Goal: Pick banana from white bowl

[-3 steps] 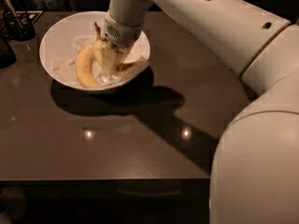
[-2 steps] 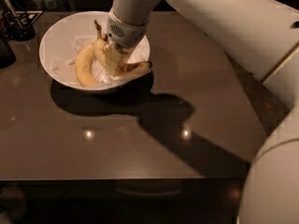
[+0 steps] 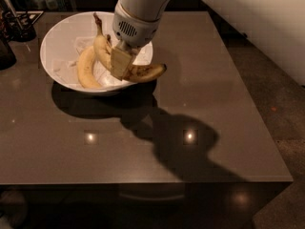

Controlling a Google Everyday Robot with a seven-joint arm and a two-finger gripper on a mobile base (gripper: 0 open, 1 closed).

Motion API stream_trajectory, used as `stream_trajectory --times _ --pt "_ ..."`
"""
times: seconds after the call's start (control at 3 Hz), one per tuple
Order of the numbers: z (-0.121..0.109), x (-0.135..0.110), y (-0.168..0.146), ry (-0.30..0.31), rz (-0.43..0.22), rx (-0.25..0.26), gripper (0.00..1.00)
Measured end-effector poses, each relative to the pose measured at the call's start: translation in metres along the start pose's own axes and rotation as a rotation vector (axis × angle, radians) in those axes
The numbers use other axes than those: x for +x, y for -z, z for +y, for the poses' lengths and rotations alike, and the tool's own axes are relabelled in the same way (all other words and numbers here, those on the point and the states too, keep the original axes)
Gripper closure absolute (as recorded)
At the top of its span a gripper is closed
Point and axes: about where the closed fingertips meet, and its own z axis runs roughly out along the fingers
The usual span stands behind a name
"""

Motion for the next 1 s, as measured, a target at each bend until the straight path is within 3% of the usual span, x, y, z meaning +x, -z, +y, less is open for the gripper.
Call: stream_trajectory --times 0.33,1.0 --pt "0.012 0.019 0.017 0.017 0.008 0.021 1.00" --pt "0.025 0.071 0.026 -0.048 0.026 0.025 1.00"
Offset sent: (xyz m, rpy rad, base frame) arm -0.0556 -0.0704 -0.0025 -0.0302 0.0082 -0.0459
